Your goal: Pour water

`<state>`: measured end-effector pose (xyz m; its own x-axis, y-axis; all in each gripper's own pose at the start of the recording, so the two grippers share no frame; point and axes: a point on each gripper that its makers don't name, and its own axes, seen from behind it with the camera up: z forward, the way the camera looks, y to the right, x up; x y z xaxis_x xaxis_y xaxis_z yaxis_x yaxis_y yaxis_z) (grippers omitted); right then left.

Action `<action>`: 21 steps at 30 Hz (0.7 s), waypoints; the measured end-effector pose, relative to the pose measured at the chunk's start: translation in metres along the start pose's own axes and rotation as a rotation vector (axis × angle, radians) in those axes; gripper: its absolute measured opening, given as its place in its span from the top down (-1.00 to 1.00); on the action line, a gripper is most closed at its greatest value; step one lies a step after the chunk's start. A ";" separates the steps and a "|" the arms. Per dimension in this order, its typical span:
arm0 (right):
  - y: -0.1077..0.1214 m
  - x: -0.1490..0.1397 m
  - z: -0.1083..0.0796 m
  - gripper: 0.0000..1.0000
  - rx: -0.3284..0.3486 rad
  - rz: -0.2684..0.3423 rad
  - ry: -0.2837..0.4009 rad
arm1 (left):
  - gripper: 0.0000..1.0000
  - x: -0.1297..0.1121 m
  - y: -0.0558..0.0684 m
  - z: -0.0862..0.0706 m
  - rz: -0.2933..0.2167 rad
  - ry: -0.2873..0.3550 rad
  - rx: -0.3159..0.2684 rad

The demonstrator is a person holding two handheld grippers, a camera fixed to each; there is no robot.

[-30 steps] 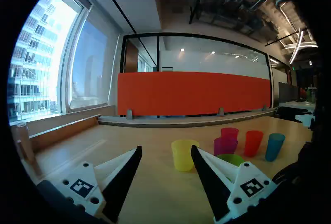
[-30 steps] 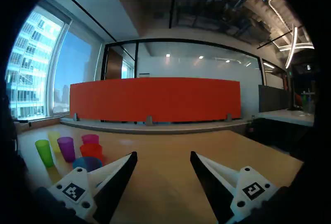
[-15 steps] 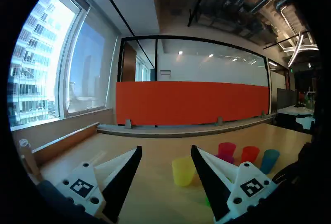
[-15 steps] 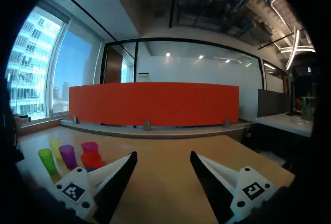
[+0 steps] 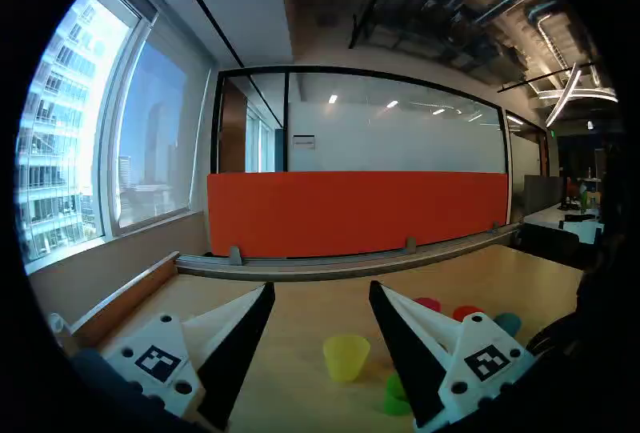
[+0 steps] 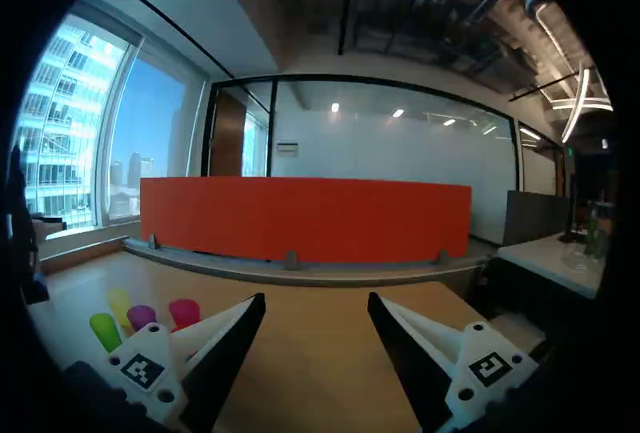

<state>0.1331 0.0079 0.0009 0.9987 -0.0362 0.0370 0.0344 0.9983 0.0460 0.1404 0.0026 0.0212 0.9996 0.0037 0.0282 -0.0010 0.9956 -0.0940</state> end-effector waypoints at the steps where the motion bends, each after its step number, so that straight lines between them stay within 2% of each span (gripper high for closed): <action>1: -0.001 0.005 0.000 -0.98 0.005 0.002 0.001 | -0.74 0.005 0.000 0.001 -0.001 -0.001 -0.005; 9: -0.011 0.038 0.002 -0.98 0.049 0.031 -0.001 | -0.75 0.043 -0.004 0.003 0.005 0.018 -0.022; 15: -0.019 0.030 0.003 -0.98 0.083 0.056 -0.034 | -0.74 0.044 -0.001 0.002 0.001 0.003 -0.051; 21: -0.027 0.031 0.002 -0.98 0.128 0.059 -0.033 | -0.74 0.039 0.005 0.001 -0.017 -0.021 -0.098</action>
<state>0.1628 -0.0201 0.0029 0.9969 0.0191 0.0765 -0.0319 0.9850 0.1695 0.1795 0.0082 0.0225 0.9986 -0.0102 0.0511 0.0197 0.9816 -0.1899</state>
